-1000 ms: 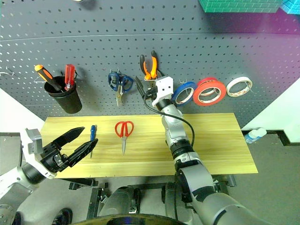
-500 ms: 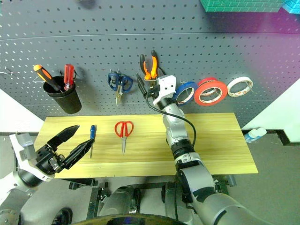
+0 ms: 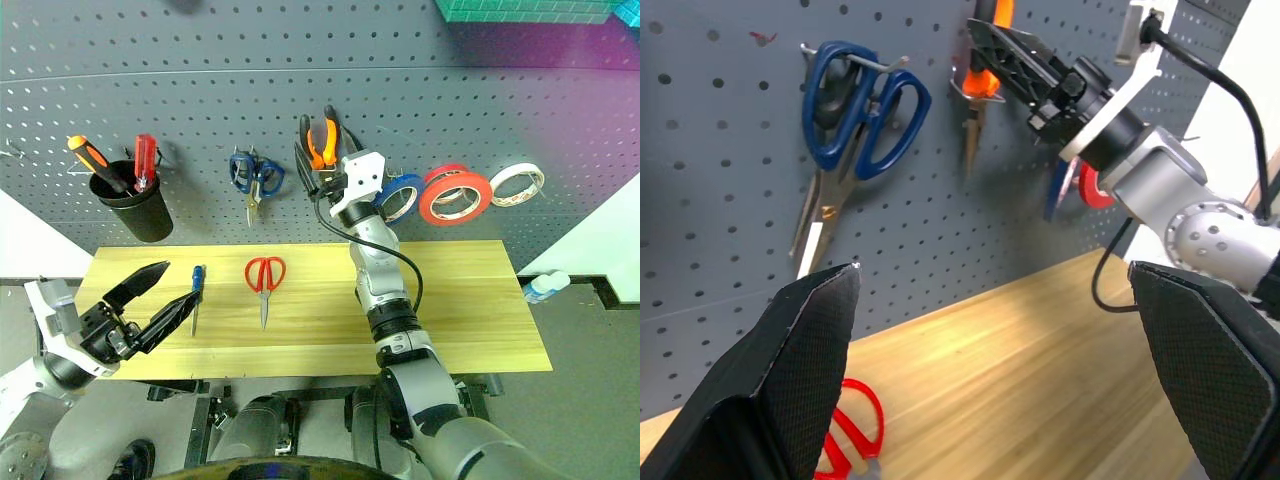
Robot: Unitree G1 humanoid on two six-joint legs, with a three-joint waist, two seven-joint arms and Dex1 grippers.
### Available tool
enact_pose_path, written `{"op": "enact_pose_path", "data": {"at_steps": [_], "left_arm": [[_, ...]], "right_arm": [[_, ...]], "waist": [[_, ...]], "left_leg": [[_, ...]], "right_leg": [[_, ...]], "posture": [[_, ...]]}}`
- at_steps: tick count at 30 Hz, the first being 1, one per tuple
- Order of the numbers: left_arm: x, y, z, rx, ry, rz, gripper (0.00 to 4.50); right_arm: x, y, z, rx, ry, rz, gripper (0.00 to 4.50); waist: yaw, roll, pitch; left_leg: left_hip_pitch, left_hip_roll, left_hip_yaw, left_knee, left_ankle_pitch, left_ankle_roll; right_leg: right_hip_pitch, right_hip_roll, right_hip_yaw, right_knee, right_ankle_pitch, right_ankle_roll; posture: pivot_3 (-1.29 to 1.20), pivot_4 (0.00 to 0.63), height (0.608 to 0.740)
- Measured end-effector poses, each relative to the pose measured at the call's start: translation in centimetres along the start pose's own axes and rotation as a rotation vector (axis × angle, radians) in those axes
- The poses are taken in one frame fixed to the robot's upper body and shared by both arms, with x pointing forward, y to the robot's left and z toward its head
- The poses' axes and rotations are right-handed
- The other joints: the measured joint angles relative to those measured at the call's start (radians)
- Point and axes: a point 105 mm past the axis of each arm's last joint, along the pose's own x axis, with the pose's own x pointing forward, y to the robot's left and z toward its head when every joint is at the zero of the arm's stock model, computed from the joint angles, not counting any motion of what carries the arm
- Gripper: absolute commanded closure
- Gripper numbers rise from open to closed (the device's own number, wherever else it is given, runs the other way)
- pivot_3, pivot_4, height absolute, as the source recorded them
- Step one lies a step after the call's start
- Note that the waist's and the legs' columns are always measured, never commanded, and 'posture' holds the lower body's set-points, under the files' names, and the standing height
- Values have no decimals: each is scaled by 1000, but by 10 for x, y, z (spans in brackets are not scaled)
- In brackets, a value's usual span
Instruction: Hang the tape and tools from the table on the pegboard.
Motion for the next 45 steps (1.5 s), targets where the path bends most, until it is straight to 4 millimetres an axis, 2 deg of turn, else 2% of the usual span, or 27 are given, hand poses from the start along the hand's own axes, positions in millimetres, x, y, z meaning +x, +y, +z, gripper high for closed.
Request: {"op": "enact_pose_path", "data": {"at_steps": [7, 13, 20, 25, 28, 33, 39, 45], "left_arm": [[6, 10, -3, 8, -23, -8, 0], [15, 11, -7, 7, -37, -41, 0], [17, 17, -10, 15, -45, -46, 0], [22, 18, -13, 11, -53, -61, 0], [24, 20, -17, 8, -53, -65, 0], [30, 29, -21, 19, -65, -58, 0], [42, 33, -33, 26, -53, -49, 0], [52, 45, -63, 38, 70, 34, 0]], "right_arm": [[3, -8, 15, -43, -38, -29, 50], [6, -5, 35, -40, -96, 0, 50], [2, -7, 40, -31, -89, 4, 50], [1, -5, 55, 29, -121, 51, 50], [-8, 0, 56, 128, -94, 129, 50], [-42, 0, 52, 238, 32, 274, 50], [-92, -8, 35, 199, 264, 399, 50], [-158, -14, 12, 202, 529, 469, 50]], "waist": [[-1, -1, -4], [-3, -2, -15], [-5, -5, -33], [-6, -5, -53], [-7, -5, -62], [-4, -4, -74], [-9, -2, -81], [-9, -1, -86]], "left_leg": [[0, 0, 0, 0, 0, -1], [-1, 0, 1, 0, 0, -1], [0, 0, 1, -1, 1, -1], [0, 0, 1, -1, 1, -2], [1, 0, 1, 0, 1, -1], [1, 0, 1, 1, 1, -1], [4, 0, 1, 2, 1, -1], [15, 0, 2, 2, 0, 0]], "right_leg": [[-1, 0, 0, 1, 1, 1], [-2, 0, 0, 2, 2, 2], [-2, 1, 0, 2, 3, 2], [-2, 1, 0, 3, 3, 2], [-1, 1, 1, 3, 3, 2], [1, 1, 0, 3, 4, 3], [3, 1, 1, 3, 4, 3], [15, 1, 1, 1, 4, 4]], "posture": [[49, 43, 734], [32, 28, 734], [3, 7, 734], [-18, 0, 734], [-30, 0, 734], [-53, 0, 734], [-89, 0, 734], [-113, 0, 734]]}}
